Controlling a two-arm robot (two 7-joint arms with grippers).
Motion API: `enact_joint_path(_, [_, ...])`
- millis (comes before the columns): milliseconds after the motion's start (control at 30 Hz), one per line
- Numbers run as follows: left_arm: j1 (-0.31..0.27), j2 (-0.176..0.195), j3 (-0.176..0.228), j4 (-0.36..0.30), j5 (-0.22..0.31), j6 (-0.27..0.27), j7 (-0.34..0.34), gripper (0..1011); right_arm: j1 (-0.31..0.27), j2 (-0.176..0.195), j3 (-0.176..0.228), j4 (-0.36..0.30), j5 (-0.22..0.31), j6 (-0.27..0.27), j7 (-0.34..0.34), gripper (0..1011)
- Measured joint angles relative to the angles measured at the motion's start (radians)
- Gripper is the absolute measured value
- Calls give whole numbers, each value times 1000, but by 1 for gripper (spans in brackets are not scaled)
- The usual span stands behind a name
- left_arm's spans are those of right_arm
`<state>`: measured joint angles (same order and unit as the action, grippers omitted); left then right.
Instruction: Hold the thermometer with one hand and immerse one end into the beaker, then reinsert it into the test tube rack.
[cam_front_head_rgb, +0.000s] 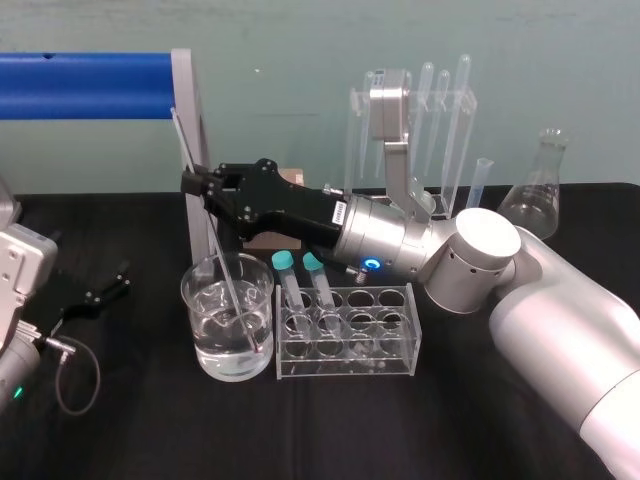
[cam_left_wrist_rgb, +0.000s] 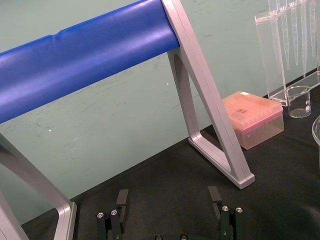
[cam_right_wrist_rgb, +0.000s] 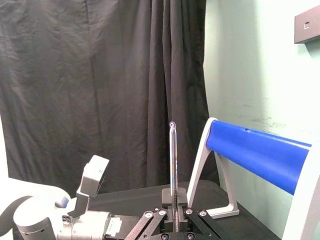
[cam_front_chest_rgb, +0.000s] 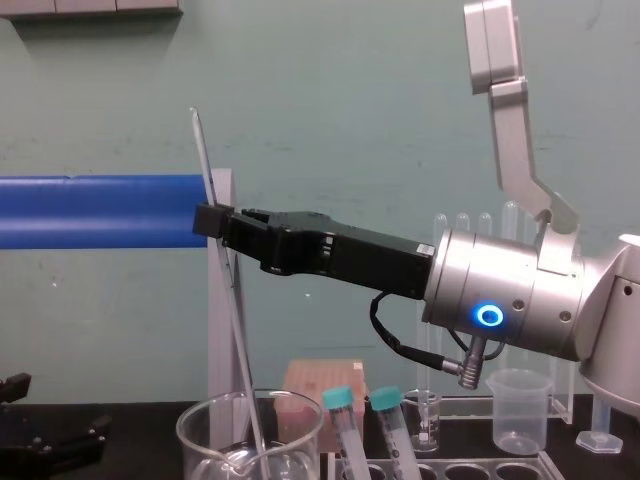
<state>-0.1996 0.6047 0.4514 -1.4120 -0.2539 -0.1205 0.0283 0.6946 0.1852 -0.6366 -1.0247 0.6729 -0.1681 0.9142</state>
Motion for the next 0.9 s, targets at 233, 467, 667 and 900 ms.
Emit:
enact_joint_path(233, [0, 0, 0, 0, 0, 0, 0, 1008, -4, 5, -2, -10, 0, 2, 0, 56])
enact_joint_path(467, [0, 0, 0, 0, 0, 0, 0, 1008, -7, 8, -5, -20, -1, 6, -2, 55])
enact_joint_path(667, [0, 0, 0, 0, 0, 0, 0, 1008, -11, 11, -7, -26, -2, 7, -5, 56])
enact_joint_path(900, [0, 0, 0, 0, 0, 0, 0, 1008, -14, 13, -8, -31, -2, 8, -9, 55])
